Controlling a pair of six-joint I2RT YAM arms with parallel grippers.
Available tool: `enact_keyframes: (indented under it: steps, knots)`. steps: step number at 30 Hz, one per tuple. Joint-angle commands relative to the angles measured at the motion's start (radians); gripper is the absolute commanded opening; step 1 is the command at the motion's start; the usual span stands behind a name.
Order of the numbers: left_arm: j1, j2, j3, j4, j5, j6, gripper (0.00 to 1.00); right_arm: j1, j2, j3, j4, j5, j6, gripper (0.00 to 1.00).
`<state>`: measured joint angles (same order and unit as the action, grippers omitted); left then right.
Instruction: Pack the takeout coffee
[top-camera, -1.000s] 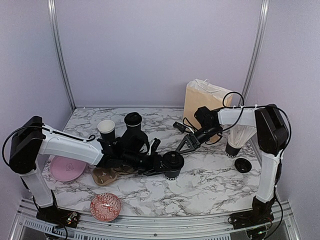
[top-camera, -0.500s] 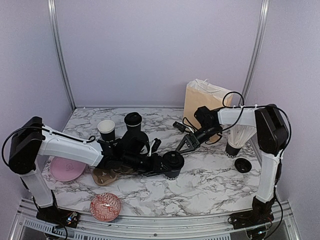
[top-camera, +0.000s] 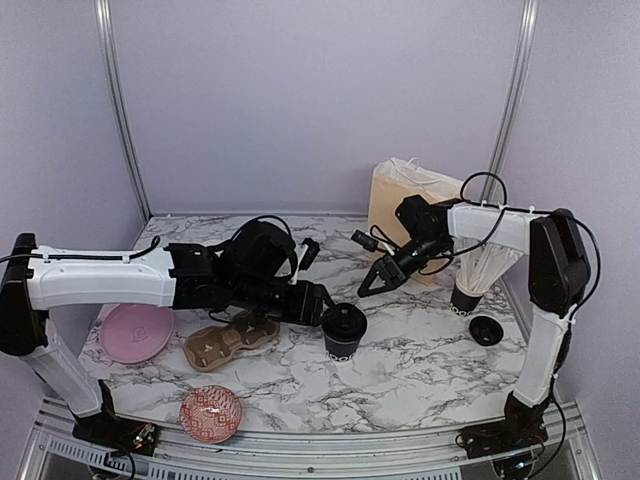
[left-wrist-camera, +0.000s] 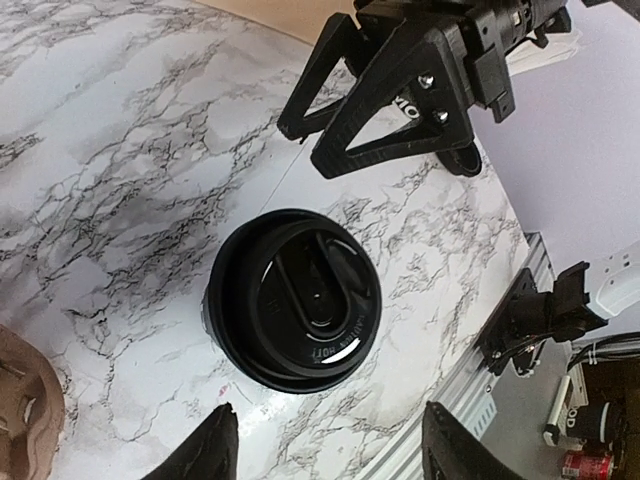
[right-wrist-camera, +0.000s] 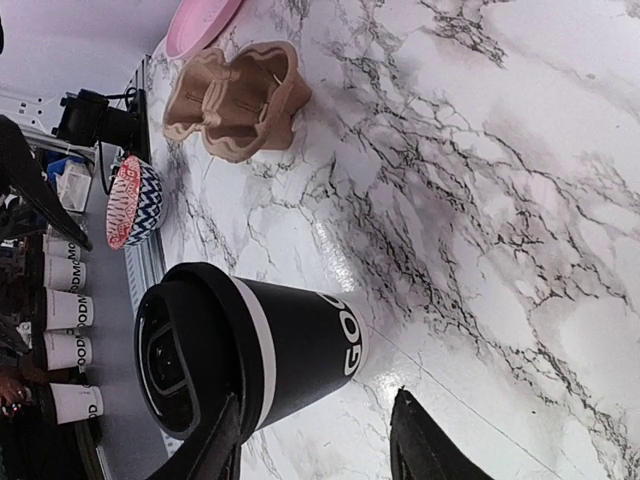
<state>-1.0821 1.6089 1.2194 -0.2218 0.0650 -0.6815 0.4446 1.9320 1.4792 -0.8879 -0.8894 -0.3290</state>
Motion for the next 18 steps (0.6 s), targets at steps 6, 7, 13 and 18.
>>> enact_keyframes:
  steps: [6,7,13,18]
  knots:
    - [-0.053,0.012,0.108,-0.142,-0.190,0.553,0.84,-0.009,-0.175,0.069,-0.070,-0.004,-0.154,0.51]
    - [-0.054,0.028,0.129,-0.154,-0.205,0.589,0.86,-0.011,-0.202,0.076,-0.072,0.001,-0.173,0.52]
    - [-0.056,0.174,0.313,-0.278,-0.189,0.677,0.91,-0.075,-0.371,0.043,0.027,-0.007,-0.194,0.57]
    - [-0.055,0.260,0.389,-0.322,-0.139,0.701,0.91,-0.122,-0.399,0.031,0.033,-0.027,-0.187,0.58]
